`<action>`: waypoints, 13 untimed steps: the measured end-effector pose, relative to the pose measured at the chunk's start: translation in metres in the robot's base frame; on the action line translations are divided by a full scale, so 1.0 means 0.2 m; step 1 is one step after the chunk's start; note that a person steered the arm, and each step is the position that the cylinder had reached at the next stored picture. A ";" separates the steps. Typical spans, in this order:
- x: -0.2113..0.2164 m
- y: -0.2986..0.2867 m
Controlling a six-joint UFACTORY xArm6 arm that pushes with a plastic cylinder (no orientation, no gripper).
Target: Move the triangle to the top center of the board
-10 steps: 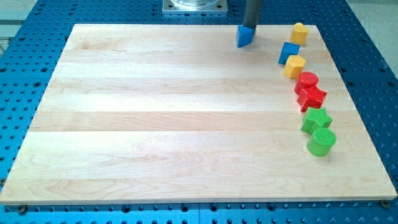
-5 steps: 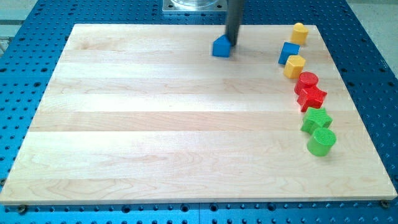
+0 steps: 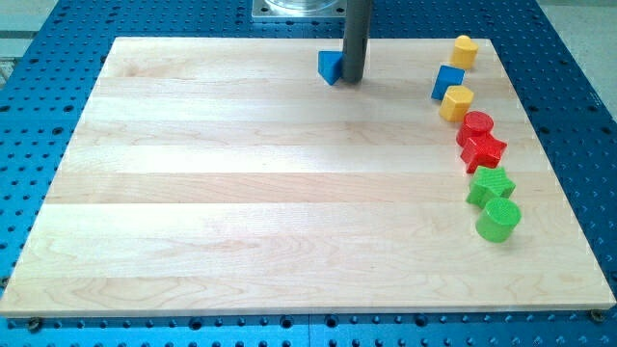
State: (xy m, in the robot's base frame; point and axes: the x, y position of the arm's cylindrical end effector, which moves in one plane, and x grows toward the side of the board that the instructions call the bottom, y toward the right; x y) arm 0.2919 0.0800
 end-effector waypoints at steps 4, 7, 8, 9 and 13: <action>0.10 -0.03; 0.00 -0.30; 0.06 -0.38; -0.06 -0.41; -0.10 -0.72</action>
State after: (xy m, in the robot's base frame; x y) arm 0.2717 -0.0639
